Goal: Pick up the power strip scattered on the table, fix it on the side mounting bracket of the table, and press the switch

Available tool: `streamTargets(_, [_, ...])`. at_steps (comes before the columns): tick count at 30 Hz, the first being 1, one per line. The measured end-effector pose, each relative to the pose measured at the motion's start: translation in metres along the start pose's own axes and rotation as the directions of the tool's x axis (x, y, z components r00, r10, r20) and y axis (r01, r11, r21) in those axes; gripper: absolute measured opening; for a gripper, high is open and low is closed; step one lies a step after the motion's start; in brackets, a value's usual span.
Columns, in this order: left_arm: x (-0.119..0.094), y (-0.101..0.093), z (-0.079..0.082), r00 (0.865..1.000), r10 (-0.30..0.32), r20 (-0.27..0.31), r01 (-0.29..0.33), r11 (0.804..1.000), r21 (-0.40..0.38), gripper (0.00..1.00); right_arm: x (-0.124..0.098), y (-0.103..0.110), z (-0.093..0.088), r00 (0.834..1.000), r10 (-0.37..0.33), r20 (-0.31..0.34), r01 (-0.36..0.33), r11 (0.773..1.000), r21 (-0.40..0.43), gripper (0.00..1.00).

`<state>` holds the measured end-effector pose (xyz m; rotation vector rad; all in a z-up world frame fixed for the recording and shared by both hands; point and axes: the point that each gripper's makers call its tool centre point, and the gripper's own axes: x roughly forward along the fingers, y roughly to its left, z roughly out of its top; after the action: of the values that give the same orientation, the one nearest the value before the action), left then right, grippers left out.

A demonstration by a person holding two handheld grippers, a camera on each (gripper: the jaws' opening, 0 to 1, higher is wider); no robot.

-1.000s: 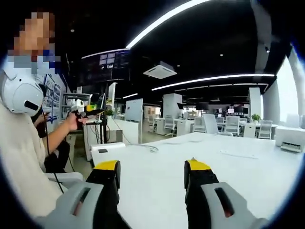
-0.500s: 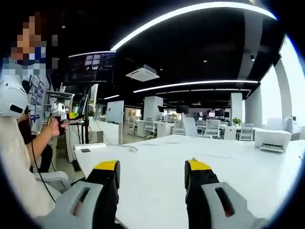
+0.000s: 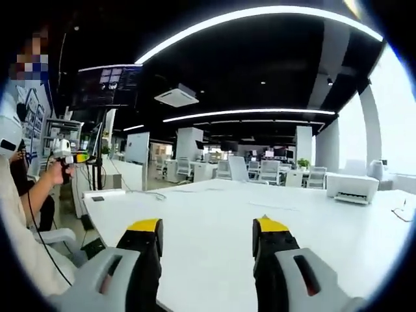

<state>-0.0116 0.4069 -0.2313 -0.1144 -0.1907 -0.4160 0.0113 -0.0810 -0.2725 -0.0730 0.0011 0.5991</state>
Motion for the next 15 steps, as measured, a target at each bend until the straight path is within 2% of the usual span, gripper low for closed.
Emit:
streamTargets(7, [0.001, -0.001, -0.018, 1.0, 0.001, -0.029, -0.001, 1.0, -0.009, 0.68, -0.007, -0.004, -0.004, 1.0, -0.017, 0.016, 0.017, 1.0, 0.014, 0.52])
streamTargets(15, [-0.006, -0.001, -0.014, 1.0, 0.004, -0.023, -0.005, 1.0, -0.007, 0.68, -0.015, -0.003, -0.008, 0.999, -0.032, 0.024, 0.031, 0.999, 0.025, 0.52])
